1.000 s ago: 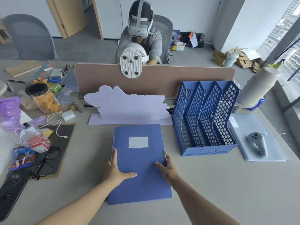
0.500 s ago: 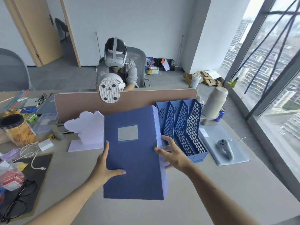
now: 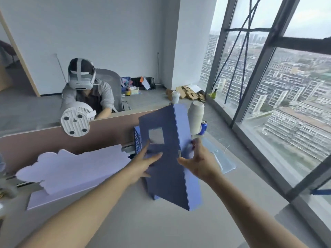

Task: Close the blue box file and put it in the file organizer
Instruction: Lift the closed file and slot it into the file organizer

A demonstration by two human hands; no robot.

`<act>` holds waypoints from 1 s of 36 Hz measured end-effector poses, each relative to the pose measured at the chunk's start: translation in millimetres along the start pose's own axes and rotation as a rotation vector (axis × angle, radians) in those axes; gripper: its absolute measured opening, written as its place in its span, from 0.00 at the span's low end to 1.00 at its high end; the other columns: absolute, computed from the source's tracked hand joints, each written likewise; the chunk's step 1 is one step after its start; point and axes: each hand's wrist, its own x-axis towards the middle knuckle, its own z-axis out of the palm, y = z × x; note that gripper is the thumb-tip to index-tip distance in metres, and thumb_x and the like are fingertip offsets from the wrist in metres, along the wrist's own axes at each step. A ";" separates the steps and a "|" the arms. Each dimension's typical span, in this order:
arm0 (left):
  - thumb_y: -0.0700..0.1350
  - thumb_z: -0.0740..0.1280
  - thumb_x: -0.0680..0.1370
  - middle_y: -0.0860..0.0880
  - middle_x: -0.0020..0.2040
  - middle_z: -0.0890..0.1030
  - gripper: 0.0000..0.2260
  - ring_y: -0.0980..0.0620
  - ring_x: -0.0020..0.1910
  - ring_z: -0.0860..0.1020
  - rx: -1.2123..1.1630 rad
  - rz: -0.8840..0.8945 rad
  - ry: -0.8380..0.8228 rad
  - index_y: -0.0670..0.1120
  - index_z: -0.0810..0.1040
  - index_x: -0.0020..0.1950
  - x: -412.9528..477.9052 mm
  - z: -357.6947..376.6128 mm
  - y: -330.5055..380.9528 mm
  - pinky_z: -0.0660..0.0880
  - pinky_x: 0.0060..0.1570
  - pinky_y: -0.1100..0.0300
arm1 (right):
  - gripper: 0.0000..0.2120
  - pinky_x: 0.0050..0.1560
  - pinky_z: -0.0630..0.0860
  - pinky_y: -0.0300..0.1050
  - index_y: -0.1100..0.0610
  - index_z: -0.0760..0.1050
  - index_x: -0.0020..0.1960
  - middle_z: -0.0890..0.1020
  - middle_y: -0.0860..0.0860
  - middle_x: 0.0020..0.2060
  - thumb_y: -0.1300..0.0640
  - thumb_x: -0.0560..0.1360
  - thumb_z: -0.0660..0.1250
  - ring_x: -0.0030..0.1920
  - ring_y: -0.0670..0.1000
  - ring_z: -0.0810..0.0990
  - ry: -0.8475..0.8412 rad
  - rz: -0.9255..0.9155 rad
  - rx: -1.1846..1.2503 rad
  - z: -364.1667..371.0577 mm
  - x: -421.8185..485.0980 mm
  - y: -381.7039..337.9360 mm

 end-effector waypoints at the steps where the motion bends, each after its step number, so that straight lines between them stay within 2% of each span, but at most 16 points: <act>1: 0.69 0.77 0.55 0.51 0.79 0.62 0.50 0.36 0.73 0.68 -0.069 -0.033 -0.024 0.71 0.57 0.74 3.8 3.2 9.7 0.77 0.55 0.41 | 0.25 0.37 0.70 0.48 0.52 0.63 0.55 0.79 0.51 0.48 0.44 0.67 0.71 0.45 0.59 0.77 0.032 -0.001 -0.004 1.7 0.4 0.0; 3: 0.67 0.75 0.58 0.54 0.79 0.61 0.39 0.30 0.72 0.66 -0.187 -0.079 -0.049 0.69 0.67 0.67 10.0 8.9 27.4 0.75 0.55 0.38 | 0.25 0.37 0.73 0.50 0.51 0.61 0.52 0.80 0.51 0.43 0.42 0.66 0.71 0.43 0.60 0.78 0.093 -0.016 -0.007 7.6 3.7 1.2; 4: 0.65 0.73 0.59 0.55 0.79 0.60 0.39 0.29 0.72 0.65 -0.230 -0.092 -0.037 0.67 0.66 0.68 14.1 9.7 34.5 0.76 0.55 0.37 | 0.24 0.39 0.75 0.51 0.50 0.61 0.51 0.80 0.51 0.42 0.42 0.65 0.71 0.43 0.61 0.78 0.108 -0.028 -0.002 10.8 5.3 1.2; 6: 0.64 0.73 0.58 0.55 0.80 0.55 0.51 0.28 0.73 0.62 -0.269 -0.107 0.012 0.65 0.53 0.77 21.7 9.2 45.3 0.77 0.55 0.34 | 0.24 0.41 0.77 0.54 0.50 0.60 0.52 0.80 0.51 0.42 0.44 0.65 0.70 0.43 0.62 0.79 0.098 -0.042 0.013 18.2 7.6 -1.1; 7: 0.64 0.74 0.58 0.55 0.80 0.55 0.54 0.28 0.73 0.62 -0.276 -0.107 0.031 0.64 0.49 0.79 25.1 8.2 48.0 0.77 0.54 0.32 | 0.24 0.41 0.78 0.55 0.49 0.60 0.53 0.80 0.51 0.43 0.44 0.65 0.70 0.43 0.62 0.78 0.093 -0.047 0.021 22.2 9.0 -2.4; 11: 0.67 0.78 0.50 0.50 0.80 0.59 0.61 0.26 0.71 0.63 -0.296 -0.113 0.033 0.64 0.52 0.78 38.4 2.4 56.4 0.81 0.46 0.34 | 0.22 0.37 0.72 0.52 0.52 0.60 0.52 0.78 0.50 0.41 0.45 0.69 0.69 0.40 0.61 0.74 0.121 -0.067 -0.002 33.0 16.6 -9.8; 12: 0.67 0.78 0.51 0.50 0.80 0.59 0.60 0.26 0.72 0.63 -0.295 -0.115 0.035 0.64 0.52 0.78 40.8 1.2 58.7 0.81 0.44 0.36 | 0.22 0.37 0.70 0.51 0.52 0.60 0.51 0.78 0.50 0.41 0.45 0.69 0.69 0.39 0.60 0.73 0.132 -0.072 0.002 34.3 19.4 -10.8; 16: 0.62 0.71 0.69 0.51 0.81 0.55 0.44 0.28 0.72 0.64 -0.333 -0.120 0.076 0.63 0.50 0.79 51.5 -4.4 64.3 0.81 0.39 0.41 | 0.22 0.36 0.66 0.49 0.51 0.60 0.52 0.76 0.48 0.39 0.45 0.69 0.70 0.38 0.59 0.71 0.148 -0.093 0.014 39.1 31.7 -10.7; 19: 0.62 0.73 0.66 0.49 0.80 0.60 0.42 0.31 0.69 0.69 -0.365 -0.101 0.051 0.60 0.59 0.77 57.1 -8.4 65.7 0.81 0.32 0.45 | 0.23 0.35 0.68 0.50 0.52 0.62 0.55 0.75 0.48 0.37 0.45 0.70 0.70 0.38 0.58 0.71 0.141 -0.115 0.026 45.0 37.7 -9.7; 21: 0.63 0.74 0.63 0.47 0.79 0.61 0.44 0.32 0.68 0.69 -0.379 -0.083 0.056 0.57 0.62 0.76 61.2 -11.6 65.3 0.81 0.31 0.46 | 0.23 0.36 0.70 0.51 0.52 0.62 0.55 0.75 0.48 0.37 0.45 0.70 0.70 0.38 0.58 0.73 0.134 -0.125 0.052 51.1 41.3 -8.8; 23: 0.63 0.76 0.57 0.47 0.79 0.60 0.50 0.31 0.71 0.65 -0.415 -0.060 0.074 0.57 0.62 0.77 66.5 -16.0 63.9 0.81 0.31 0.44 | 0.21 0.33 0.69 0.50 0.50 0.60 0.53 0.74 0.47 0.35 0.46 0.70 0.70 0.35 0.55 0.73 0.128 -0.128 0.101 59.3 44.8 -7.7; 26: 0.62 0.78 0.55 0.46 0.78 0.63 0.50 0.33 0.71 0.67 -0.454 -0.011 0.091 0.59 0.63 0.76 75.5 -23.2 58.4 0.82 0.32 0.44 | 0.22 0.30 0.66 0.48 0.47 0.59 0.54 0.71 0.43 0.33 0.47 0.70 0.70 0.32 0.52 0.72 0.110 -0.114 0.151 72.5 50.7 -6.0; 28: 0.61 0.77 0.59 0.45 0.77 0.65 0.47 0.35 0.70 0.70 -0.473 0.020 0.098 0.60 0.63 0.76 80.0 -27.3 53.6 0.82 0.33 0.45 | 0.24 0.30 0.66 0.48 0.46 0.59 0.57 0.71 0.43 0.34 0.47 0.69 0.70 0.33 0.55 0.73 0.084 -0.092 0.195 83.0 56.0 -3.2; 31: 0.56 0.75 0.67 0.48 0.73 0.70 0.39 0.41 0.64 0.74 -0.506 0.044 0.082 0.64 0.62 0.75 84.2 -32.1 46.2 0.82 0.38 0.43 | 0.25 0.36 0.75 0.51 0.45 0.60 0.58 0.76 0.46 0.45 0.46 0.68 0.71 0.39 0.58 0.77 0.044 -0.062 0.317 101.5 62.0 6.5; 34: 0.49 0.71 0.76 0.51 0.70 0.73 0.31 0.45 0.61 0.76 -0.517 0.072 0.026 0.67 0.63 0.74 85.9 -36.4 38.1 0.80 0.52 0.36 | 0.26 0.40 0.77 0.53 0.44 0.59 0.58 0.77 0.46 0.49 0.50 0.69 0.72 0.44 0.55 0.78 -0.002 -0.025 0.404 120.5 63.0 17.8; 36: 0.48 0.70 0.77 0.52 0.72 0.74 0.28 0.45 0.65 0.75 -0.499 0.091 -0.025 0.67 0.66 0.72 86.4 -36.8 33.0 0.80 0.53 0.37 | 0.27 0.42 0.76 0.47 0.44 0.59 0.57 0.76 0.44 0.49 0.54 0.69 0.73 0.45 0.50 0.78 -0.017 0.000 0.456 133.2 63.2 24.3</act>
